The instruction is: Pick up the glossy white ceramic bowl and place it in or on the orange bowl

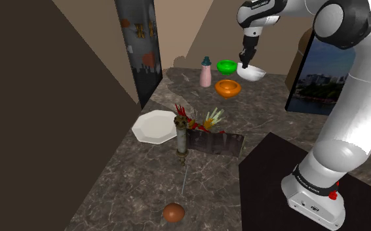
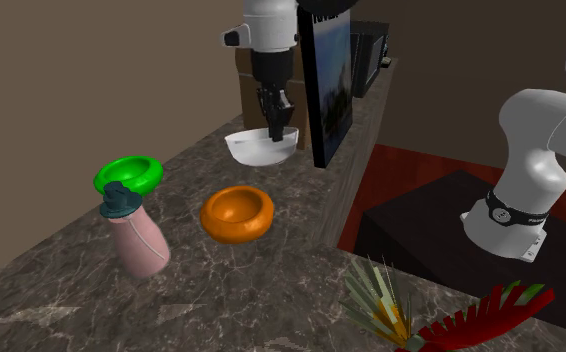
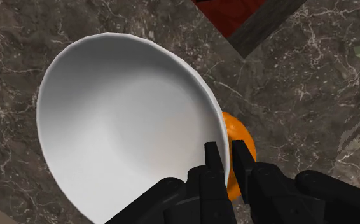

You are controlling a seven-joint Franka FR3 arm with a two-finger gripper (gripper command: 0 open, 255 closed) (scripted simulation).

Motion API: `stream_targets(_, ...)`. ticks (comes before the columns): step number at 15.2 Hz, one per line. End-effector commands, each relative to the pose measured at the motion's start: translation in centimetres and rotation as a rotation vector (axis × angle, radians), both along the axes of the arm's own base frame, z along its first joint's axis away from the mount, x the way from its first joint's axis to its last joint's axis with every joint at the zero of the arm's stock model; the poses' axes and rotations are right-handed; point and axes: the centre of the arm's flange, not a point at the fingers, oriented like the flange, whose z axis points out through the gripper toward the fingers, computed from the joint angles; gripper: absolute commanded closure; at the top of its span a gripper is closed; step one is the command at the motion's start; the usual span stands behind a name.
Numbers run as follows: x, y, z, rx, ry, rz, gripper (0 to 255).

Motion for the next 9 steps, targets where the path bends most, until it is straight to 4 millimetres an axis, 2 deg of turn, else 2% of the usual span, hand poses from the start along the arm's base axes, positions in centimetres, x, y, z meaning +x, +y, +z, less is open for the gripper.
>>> stream_targets(1,2.2,1.8,1.0,0.0,-0.001,0.0,255)
stream_targets(7,8.8,5.9,2.9,0.0,-0.001,0.0,255)
stream_targets(8,10.4,6.9,3.4,0.0,-0.001,0.0,255)
stream_targets(9,10.4,6.9,2.9,0.0,-0.001,0.0,255)
